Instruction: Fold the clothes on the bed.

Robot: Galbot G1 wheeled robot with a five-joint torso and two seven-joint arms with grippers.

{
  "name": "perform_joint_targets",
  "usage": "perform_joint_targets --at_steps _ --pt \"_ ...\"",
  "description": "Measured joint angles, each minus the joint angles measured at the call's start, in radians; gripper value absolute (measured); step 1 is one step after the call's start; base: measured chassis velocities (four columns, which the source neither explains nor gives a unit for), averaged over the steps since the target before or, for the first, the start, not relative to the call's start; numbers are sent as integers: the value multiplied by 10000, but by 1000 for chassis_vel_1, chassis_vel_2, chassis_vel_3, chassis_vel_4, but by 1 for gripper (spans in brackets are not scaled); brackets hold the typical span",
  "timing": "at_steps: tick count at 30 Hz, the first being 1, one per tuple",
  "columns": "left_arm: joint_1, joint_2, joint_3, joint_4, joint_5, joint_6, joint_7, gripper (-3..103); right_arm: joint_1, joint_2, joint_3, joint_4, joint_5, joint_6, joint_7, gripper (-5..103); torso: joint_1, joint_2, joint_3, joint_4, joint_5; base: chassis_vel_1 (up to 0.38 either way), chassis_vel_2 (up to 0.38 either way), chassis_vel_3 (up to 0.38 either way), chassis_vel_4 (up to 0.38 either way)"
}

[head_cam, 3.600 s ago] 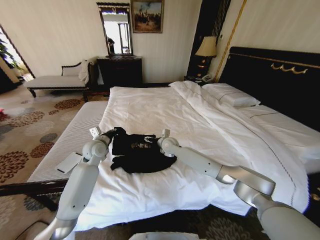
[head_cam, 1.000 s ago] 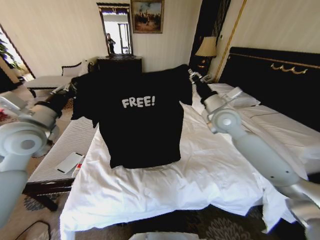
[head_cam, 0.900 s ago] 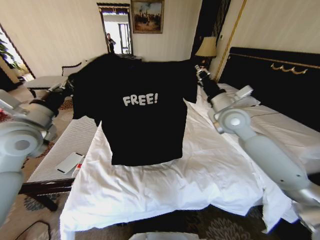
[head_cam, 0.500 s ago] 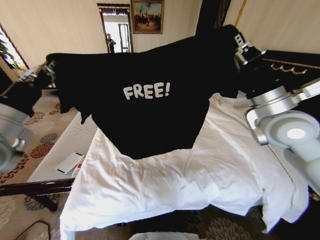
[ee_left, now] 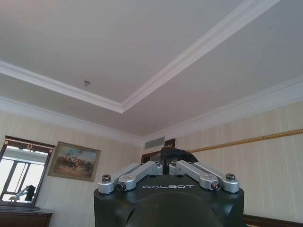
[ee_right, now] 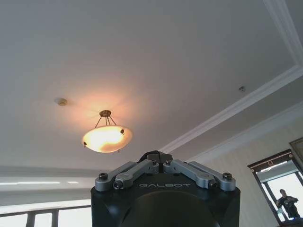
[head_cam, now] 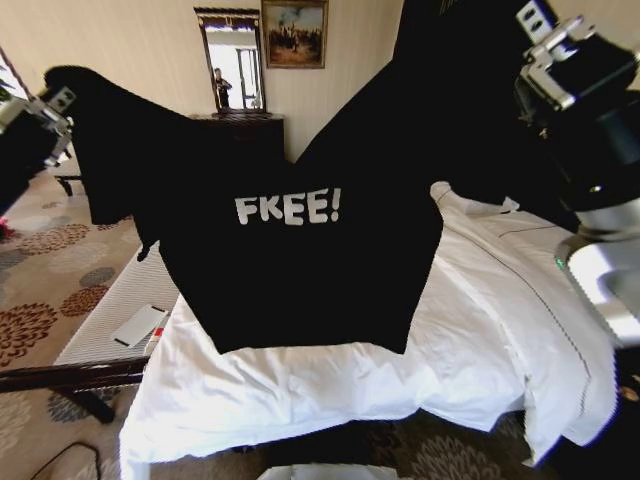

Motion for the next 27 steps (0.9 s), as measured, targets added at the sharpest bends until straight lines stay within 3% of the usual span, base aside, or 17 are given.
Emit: perform_joint_targets --at_steps 2,6,10,16,18,19,23,27 --pt "53 118 -123 1 -100 11 -41 0 -1753 64 1631 -4 19 -10 -17 0 1 0 1 -7 -3 0 0 0 0" --pt "71 163 -220 11 -232 47 -165 0 -3044 291 2648 -31 -48 -27 -44 0 2 0 1 -4 -3 0 0 0 0" --pt "126 154 -1 26 -232 122 -305 0 -3820 647 2926 -54 -388 -58 -118 0 2 0 1 -5 -1 0 0 0 0" --pt "140 -53 978 44 46 346 -677 0 -4788 1194 2819 -77 -1272 -156 -365 0 2 -1 2 -3 -1 0 0 0 0" --pt "9 -196 1856 48 578 440 -732 0 -5109 1439 2672 -88 -1488 -169 -375 0 2 -1 1 -6 -3 0 0 0 0" --pt "9 -196 1856 48 578 440 -732 0 -5109 1439 2672 -88 -1488 -169 -375 0 2 -1 1 -6 -3 0 0 0 0" --pt "76 -744 3601 78 1880 719 -917 0 -4622 1935 1013 -107 -2297 -311 -238 0 2 -2 1 -8 -3 0 0 0 0" --pt "111 -934 3893 80 1967 823 -1000 0 -4322 2109 291 -126 -2686 -384 -203 0 3 -3 2 -3 -2 0 0 0 0"
